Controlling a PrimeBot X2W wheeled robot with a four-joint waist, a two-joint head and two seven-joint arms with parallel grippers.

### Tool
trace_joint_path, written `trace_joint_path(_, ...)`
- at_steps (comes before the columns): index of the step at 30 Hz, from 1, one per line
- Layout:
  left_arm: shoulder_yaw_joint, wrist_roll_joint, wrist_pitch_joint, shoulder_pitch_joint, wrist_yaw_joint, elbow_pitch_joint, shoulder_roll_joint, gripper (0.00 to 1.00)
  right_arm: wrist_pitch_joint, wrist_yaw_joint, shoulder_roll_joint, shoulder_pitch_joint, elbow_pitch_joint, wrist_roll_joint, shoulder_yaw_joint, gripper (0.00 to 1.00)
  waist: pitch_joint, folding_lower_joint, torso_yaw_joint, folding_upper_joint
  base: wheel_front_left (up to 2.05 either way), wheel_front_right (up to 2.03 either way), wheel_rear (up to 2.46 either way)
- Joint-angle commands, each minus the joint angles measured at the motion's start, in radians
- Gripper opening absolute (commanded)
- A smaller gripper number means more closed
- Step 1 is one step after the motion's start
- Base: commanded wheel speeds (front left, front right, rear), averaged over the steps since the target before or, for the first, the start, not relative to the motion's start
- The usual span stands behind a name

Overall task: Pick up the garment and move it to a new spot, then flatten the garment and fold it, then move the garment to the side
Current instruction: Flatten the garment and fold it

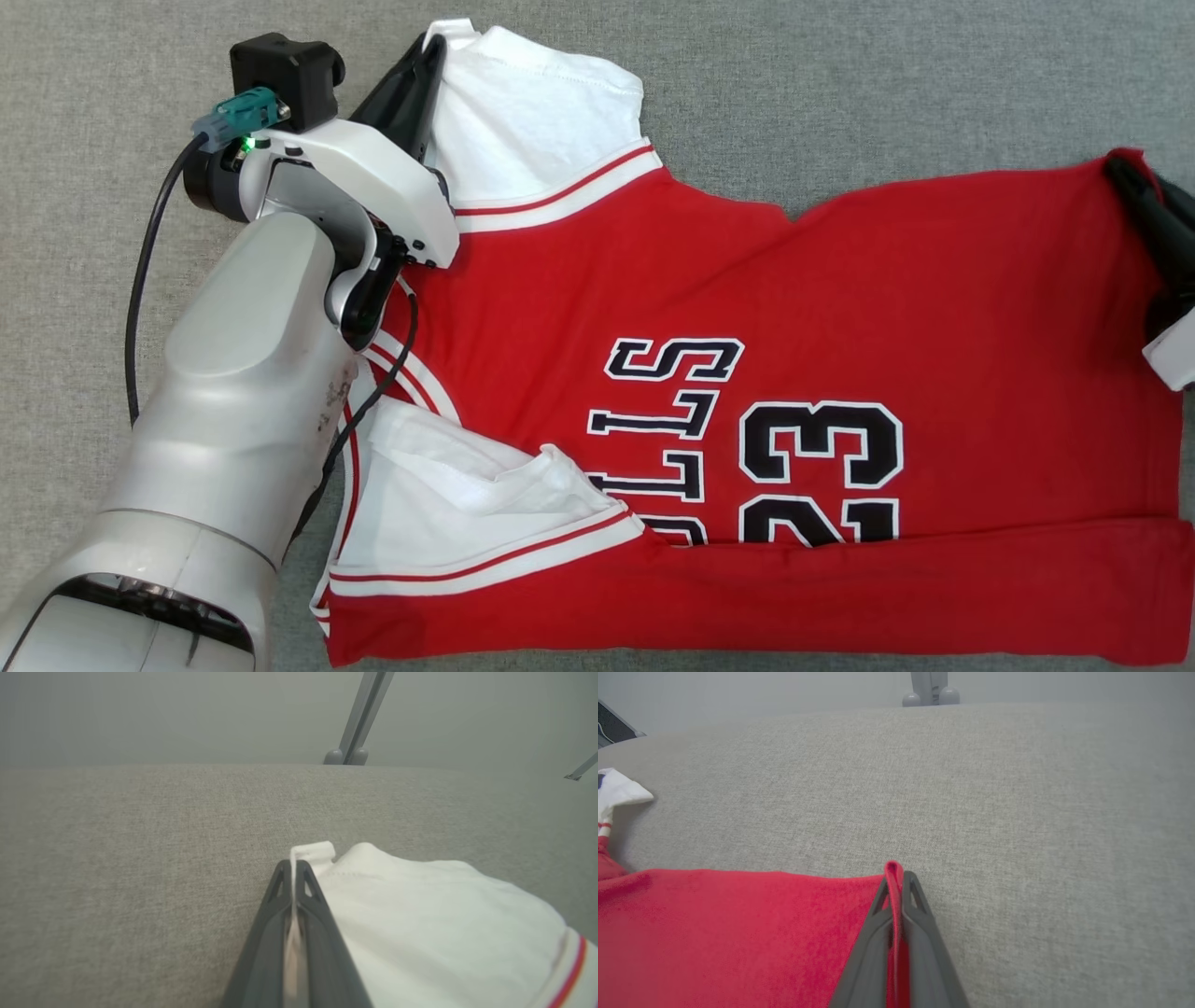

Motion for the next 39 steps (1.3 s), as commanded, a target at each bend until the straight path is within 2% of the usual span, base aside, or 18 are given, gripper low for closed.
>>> trace_joint_path(1, -0.001, -0.005, -0.012, -0.014, -0.001, -0.005, 0.009, 0.00, -0.014, 0.000, -0.004, 0.001, -0.010, 0.009, -0.013, 0.00, -0.002, 0.0000, 0.000, 0.0000, 0.00, 0.00, 0.00)
trace_joint_path(10, 0.005, 0.007, -0.054, -0.022, 0.013, -0.110, 0.038, 0.00, -0.061, 0.000, -0.013, 0.008, -0.058, 0.059, -0.051, 0.00, -0.026, 0.0000, 0.011, 0.0000, 0.00, 0.00, 0.00)
trace_joint_path(19, 0.017, -0.018, -0.051, 0.084, 0.044, -0.300, 0.075, 0.00, -0.081, 0.000, -0.028, 0.055, -0.106, 0.130, -0.049, 0.00, -0.049, 0.0000, 0.012, 0.0000, 0.00, 0.00, 0.00)
trace_joint_path(24, 0.034, -0.050, -0.033, 0.201, 0.068, -0.472, 0.104, 0.00, -0.090, 0.000, -0.051, 0.118, -0.161, 0.199, -0.056, 0.00, -0.065, 0.0000, 0.019, 0.0000, 0.00, 0.00, 0.00)
trace_joint_path(29, 0.058, -0.089, 0.014, 0.341, 0.100, -0.704, 0.164, 0.00, -0.093, 0.000, -0.086, 0.193, -0.219, 0.260, -0.073, 0.00, -0.080, 0.0000, 0.022, 0.0000, 0.00, 0.00, 0.00)
trace_joint_path(30, 0.058, -0.089, 0.014, 0.341, 0.100, -0.704, 0.164, 0.00, -0.093, 0.000, -0.086, 0.193, -0.219, 0.260, -0.073, 0.00, -0.080, 0.0000, 0.022, 0.0000, 0.00, 0.00, 0.00)
trace_joint_path(39, 0.121, -0.126, 0.107, 0.560, 0.197, -1.104, 0.287, 0.00, -0.118, 0.000, -0.123, 0.291, -0.287, 0.300, -0.115, 0.00, -0.104, 0.0000, 0.017, 0.0000, 0.00, 0.00, 0.00)
